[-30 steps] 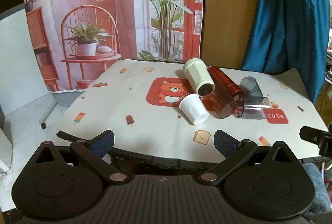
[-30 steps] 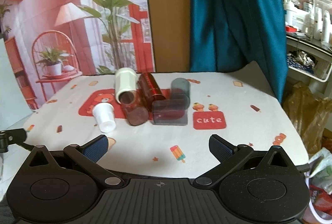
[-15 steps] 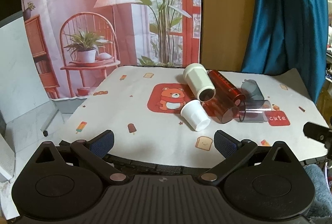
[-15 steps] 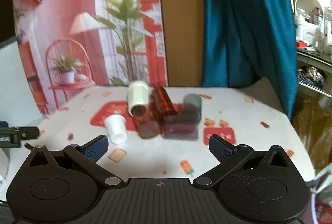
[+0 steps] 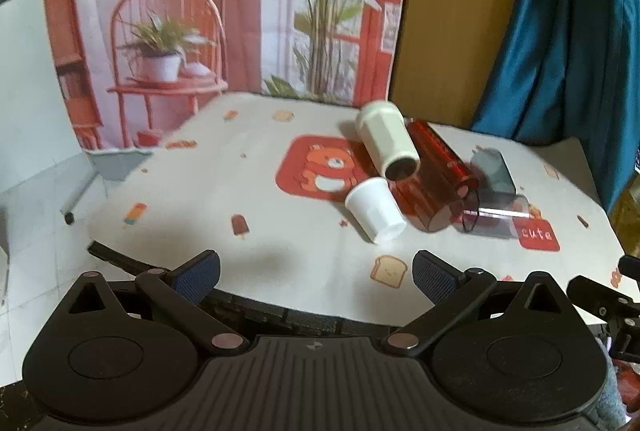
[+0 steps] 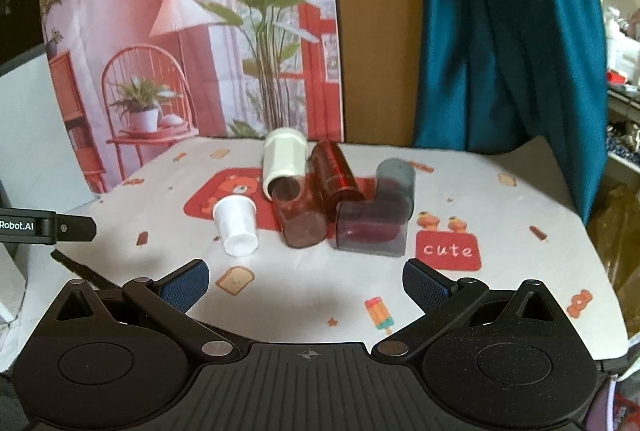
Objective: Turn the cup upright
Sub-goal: 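Move the right gripper toward the small white paper cup lying on its side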
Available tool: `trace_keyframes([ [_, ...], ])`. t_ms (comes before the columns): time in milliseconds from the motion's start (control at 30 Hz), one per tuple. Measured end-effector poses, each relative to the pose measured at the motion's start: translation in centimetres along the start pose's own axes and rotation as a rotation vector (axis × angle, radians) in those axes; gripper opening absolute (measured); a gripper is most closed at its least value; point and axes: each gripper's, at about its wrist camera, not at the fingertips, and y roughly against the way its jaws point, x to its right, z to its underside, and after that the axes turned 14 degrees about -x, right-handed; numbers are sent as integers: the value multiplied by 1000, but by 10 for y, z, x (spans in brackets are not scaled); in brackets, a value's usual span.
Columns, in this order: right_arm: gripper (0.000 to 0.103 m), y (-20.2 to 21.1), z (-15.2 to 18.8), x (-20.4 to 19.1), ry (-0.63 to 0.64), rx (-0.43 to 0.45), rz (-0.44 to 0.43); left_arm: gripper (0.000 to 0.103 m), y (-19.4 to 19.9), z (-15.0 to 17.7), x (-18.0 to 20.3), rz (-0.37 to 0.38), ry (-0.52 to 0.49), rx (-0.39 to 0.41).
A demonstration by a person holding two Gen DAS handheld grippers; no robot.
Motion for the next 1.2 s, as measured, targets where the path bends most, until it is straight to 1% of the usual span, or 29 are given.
trace_keyframes([
  [133, 103, -14, -9, 0, -1, -8, 30, 103, -15, -7, -3, 5, 13, -27],
  [233, 103, -28, -17, 4, -19, -19, 50, 103, -28, -14, -4, -6, 18, -47],
  [333, 103, -42, -22, 9, -18, -26, 34, 103, -39, -20, -6, -37, 26, -54],
  [433, 103, -58, -26, 10, -17, -47, 29, 103, -45, -24, -10, -72, 35, -31],
  [533, 103, -72, -27, 12, -31, -69, 18, 103, -54, -29, -14, -88, 28, -48],
  [700, 103, -89, -28, 16, -43, -70, 25, 103, -61, -35, -21, -59, 30, -41],
  [767, 103, -93, -29, 14, -34, -69, 23, 103, -65, -34, -22, -71, 37, -48],
  [867, 103, -98, -29, 12, -24, -72, 19, 103, -74, -33, -24, -89, 47, -81],
  [1033, 103, -104, -27, 12, -29, -78, 29, 103, -80, -26, -33, -55, 100, -107],
  [1200, 103, -107, -21, 11, -25, -82, 16, 103, -88, -15, -38, -65, 126, -138],
])
